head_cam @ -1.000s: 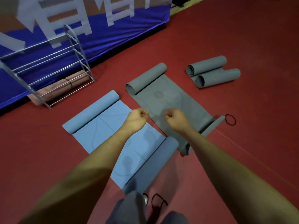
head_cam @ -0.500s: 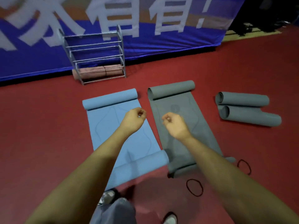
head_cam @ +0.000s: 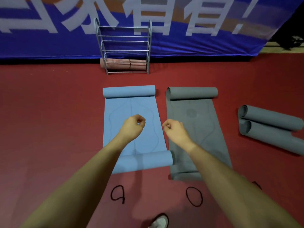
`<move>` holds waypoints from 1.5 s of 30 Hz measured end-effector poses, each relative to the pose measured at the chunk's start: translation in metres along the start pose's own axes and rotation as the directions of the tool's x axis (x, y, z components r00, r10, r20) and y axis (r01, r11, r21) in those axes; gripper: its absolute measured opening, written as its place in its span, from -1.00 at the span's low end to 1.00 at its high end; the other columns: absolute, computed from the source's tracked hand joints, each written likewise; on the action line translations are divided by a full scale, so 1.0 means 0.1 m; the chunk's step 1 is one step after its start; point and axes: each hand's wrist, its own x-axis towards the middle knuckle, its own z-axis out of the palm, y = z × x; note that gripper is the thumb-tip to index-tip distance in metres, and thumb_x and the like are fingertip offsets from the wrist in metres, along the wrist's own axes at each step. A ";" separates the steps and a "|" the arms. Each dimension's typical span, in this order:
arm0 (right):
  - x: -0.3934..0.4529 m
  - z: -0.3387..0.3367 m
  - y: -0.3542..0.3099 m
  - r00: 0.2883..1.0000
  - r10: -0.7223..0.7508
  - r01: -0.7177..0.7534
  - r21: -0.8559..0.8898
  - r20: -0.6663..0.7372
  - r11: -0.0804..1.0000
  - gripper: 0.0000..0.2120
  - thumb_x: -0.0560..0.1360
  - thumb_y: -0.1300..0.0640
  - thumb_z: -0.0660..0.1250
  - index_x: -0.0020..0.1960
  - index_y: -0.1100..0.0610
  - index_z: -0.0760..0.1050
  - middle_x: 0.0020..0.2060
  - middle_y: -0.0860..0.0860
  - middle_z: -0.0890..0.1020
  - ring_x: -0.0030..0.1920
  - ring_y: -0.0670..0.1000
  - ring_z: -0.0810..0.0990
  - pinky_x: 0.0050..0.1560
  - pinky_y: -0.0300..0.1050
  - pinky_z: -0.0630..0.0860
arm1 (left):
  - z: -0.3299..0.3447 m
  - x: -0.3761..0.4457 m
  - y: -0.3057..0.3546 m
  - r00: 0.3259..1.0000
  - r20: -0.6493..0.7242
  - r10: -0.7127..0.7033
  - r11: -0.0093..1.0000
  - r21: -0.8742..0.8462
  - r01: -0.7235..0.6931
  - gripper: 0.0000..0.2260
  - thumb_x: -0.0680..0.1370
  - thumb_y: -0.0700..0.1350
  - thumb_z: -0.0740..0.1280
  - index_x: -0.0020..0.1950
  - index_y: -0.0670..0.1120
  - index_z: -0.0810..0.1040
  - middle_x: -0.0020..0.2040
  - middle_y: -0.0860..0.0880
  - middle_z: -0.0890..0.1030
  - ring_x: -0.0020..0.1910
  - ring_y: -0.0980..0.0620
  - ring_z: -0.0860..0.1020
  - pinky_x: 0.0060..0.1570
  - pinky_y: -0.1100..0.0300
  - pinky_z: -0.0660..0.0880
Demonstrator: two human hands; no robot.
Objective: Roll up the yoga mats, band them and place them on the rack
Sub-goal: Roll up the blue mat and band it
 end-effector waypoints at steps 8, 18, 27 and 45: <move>0.08 0.75 0.35 0.999 -0.016 0.020 -0.089 0.045 0.996 -0.83 0.47 0.21 0.20 -0.04 0.10 0.56 -0.20 0.05 0.63 -0.17 0.08 0.53 -0.10 -0.01 0.54 | 0.31 -0.09 -0.78 0.997 0.060 -0.042 0.996 0.081 0.037 -0.82 0.59 -0.14 0.21 0.11 -0.12 0.56 0.06 -0.01 0.60 0.01 0.04 0.53 -0.04 0.21 0.44; 0.36 1.98 1.53 0.985 0.019 0.004 -0.137 0.169 0.991 -0.81 0.47 0.19 0.20 -0.02 0.11 0.56 -0.04 0.05 0.66 0.00 0.14 0.60 0.05 0.06 0.53 | 1.49 0.17 -2.01 0.985 0.095 -0.147 0.980 0.150 0.132 -0.76 0.60 -0.13 0.20 0.23 -0.15 0.49 0.14 -0.10 0.58 0.06 -0.10 0.53 -0.01 0.15 0.44; 0.93 3.43 3.16 0.961 0.040 0.036 -0.267 0.273 0.963 -0.79 0.52 0.19 0.19 0.10 0.14 0.51 0.06 0.05 0.60 0.09 0.10 0.55 0.09 -0.04 0.49 | 2.92 0.69 -3.72 0.974 0.079 -0.212 0.954 0.235 0.188 -0.70 0.61 -0.17 0.16 0.33 -0.12 0.44 0.30 -0.10 0.47 0.20 -0.07 0.48 0.19 0.11 0.40; 1.23 5.16 4.36 0.926 -0.245 0.377 -0.663 0.286 0.647 0.14 0.30 -0.27 0.45 0.53 0.27 -0.12 0.36 0.17 0.25 0.32 0.18 0.27 0.32 0.03 0.17 | 4.19 1.06 -5.56 0.998 -0.063 0.003 0.703 0.710 0.043 -0.24 0.48 0.06 0.35 0.53 -0.12 0.02 0.41 -0.10 0.25 0.31 -0.17 0.28 0.26 0.01 0.22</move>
